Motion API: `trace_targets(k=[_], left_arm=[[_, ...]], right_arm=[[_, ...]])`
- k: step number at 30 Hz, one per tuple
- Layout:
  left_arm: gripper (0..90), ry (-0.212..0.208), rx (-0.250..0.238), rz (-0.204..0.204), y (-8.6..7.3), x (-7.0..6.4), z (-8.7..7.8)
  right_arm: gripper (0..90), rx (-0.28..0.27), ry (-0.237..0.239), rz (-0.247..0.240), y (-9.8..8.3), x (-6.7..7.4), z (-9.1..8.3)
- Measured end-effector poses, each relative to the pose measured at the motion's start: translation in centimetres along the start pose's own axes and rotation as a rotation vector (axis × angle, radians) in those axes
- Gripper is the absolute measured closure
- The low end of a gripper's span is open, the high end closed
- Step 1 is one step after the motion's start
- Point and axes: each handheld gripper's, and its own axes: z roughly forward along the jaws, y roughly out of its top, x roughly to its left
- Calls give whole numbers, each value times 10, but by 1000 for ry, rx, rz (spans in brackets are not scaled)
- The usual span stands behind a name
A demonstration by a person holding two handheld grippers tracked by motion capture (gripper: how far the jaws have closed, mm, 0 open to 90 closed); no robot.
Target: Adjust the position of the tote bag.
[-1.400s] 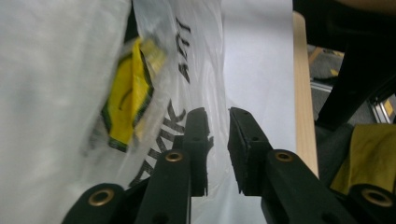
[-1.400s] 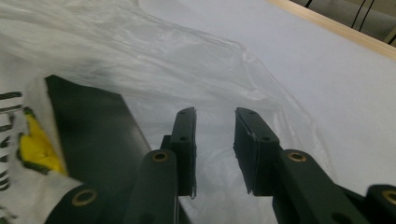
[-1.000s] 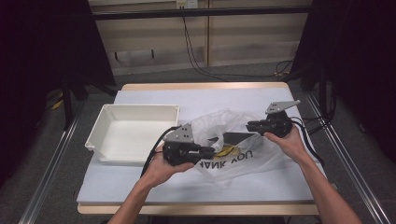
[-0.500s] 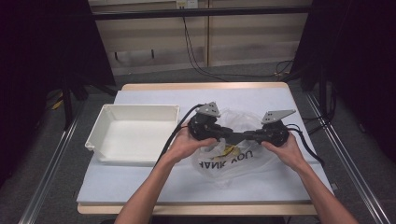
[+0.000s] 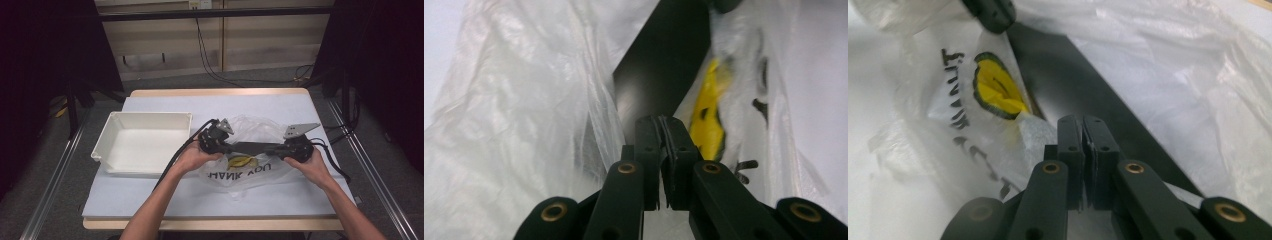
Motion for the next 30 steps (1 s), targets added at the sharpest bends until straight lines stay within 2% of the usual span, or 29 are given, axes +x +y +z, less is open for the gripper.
trace_targets(k=[3, 5, 8, 9, 12, 15, 16, 18, 20, 24, 26, 28, 30], left_arm=[[869, 10, 16, -10, -4, 6, -3], [870, 34, 28, -13, -6, 9, -4], [877, 55, 26, -33, -8, 16, -9], [877, 69, 51, -20, -8, 19, -9], [877, 78, 67, -30, -8, 24, -5], [875, 93, 65, -48, -9, 27, -3], [875, 100, 85, -35, -9, 29, -4], [875, 103, 80, -48, -10, 30, -2], [875, 99, 100, -62, -12, 34, 0], [875, 100, 108, -66, -12, 35, 1], [874, 101, 101, -70, -11, 36, 1], [874, 100, 114, -66, -12, 36, 2], [869, 104, 123, -63, -11, 36, 2]], right_arm=[[883, -5, 4, 7, -5, 2, -5], [890, -8, 10, 11, -9, 2, -9], [890, 8, 8, -8, -12, 7, -13], [890, 11, 12, -13, -13, 9, -14], [893, 31, 8, -25, -16, 13, -14], [896, 44, 1, -12, -24, 12, -13], [896, 50, -1, -2, -27, 10, -13], [900, 57, -4, 12, -32, 8, -14], [900, 74, -11, 14, -38, 7, -13], [900, 99, -14, 24, -46, 8, -12], [900, 127, -29, 17, -51, 9, -11], [900, 152, -36, 16, -56, 11, -9], [900, 144, -27, 26, -60, 11, -11]])
